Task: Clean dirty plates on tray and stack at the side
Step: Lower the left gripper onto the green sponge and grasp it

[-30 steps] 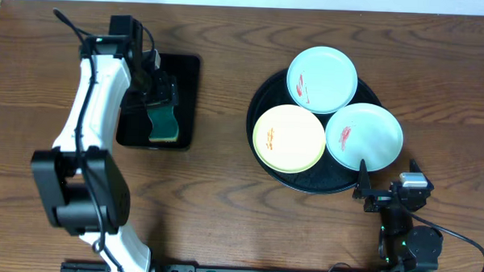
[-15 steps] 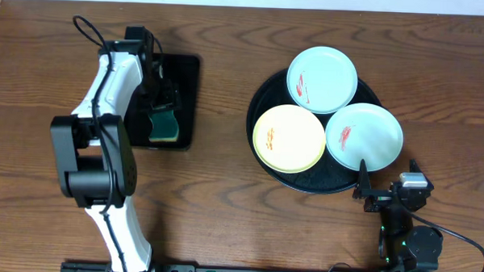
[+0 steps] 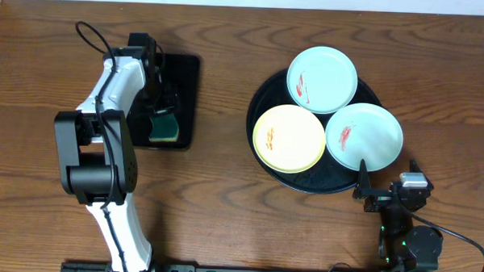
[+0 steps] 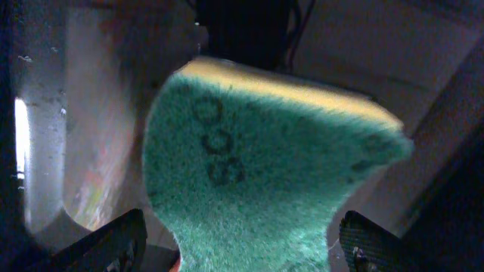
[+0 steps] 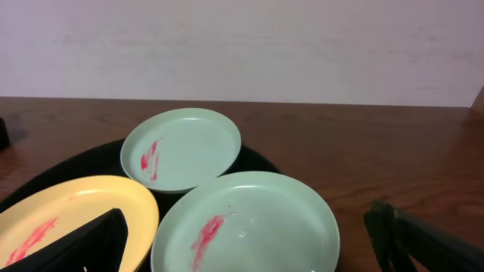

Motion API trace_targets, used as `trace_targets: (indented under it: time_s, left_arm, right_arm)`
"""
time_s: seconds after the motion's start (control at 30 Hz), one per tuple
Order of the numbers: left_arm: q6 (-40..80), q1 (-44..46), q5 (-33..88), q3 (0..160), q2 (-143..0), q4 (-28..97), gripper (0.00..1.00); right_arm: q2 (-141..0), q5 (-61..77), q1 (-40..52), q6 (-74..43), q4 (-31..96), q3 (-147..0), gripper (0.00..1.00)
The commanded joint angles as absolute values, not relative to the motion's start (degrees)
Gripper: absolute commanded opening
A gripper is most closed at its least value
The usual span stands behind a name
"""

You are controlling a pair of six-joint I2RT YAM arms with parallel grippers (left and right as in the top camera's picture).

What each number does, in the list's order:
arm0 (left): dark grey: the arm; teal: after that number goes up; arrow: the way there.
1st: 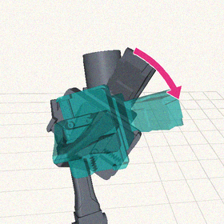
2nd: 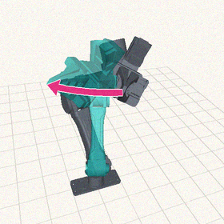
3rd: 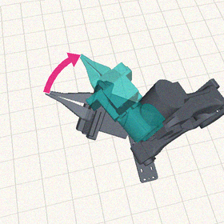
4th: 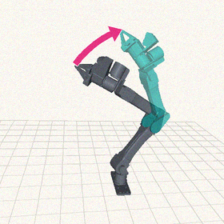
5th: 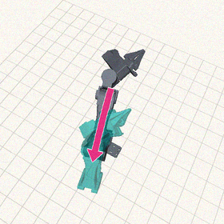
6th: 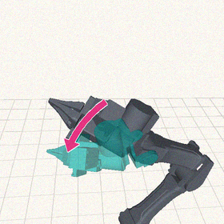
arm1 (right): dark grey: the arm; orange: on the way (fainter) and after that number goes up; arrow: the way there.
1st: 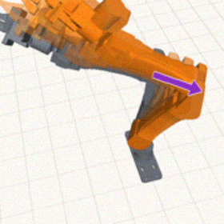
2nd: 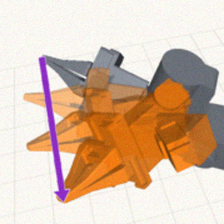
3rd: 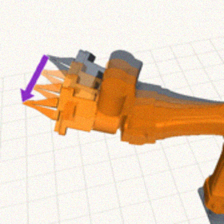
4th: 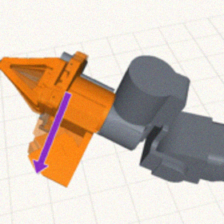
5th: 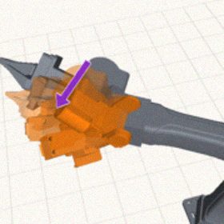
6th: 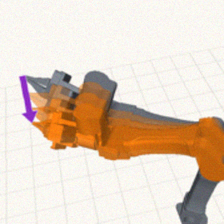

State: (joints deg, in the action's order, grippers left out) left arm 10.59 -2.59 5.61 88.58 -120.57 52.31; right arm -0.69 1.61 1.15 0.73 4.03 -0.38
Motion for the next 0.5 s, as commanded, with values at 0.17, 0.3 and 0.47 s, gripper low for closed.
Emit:
trace_targets:
  time_s: [0.17,0.3,0.47]
  left_arm:
    - [11.5,-2.8,7.0,85.5,-120.9,50.4,0.8]
    - [11.5,-2.8,7.0,85.5,-120.9,50.4,0.66]
    - [11.5,-2.8,7.0,85.5,-120.9,50.8,0.44]
  right_arm:
    - [-0.4,1.5,1.5,1.6,4.3,-0.4,0.99]
    - [-0.4,1.5,1.5,1.6,4.3,-0.4,0.99]
    - [-0.4,1.6,1.5,1.6,4.3,-0.4,0.99]
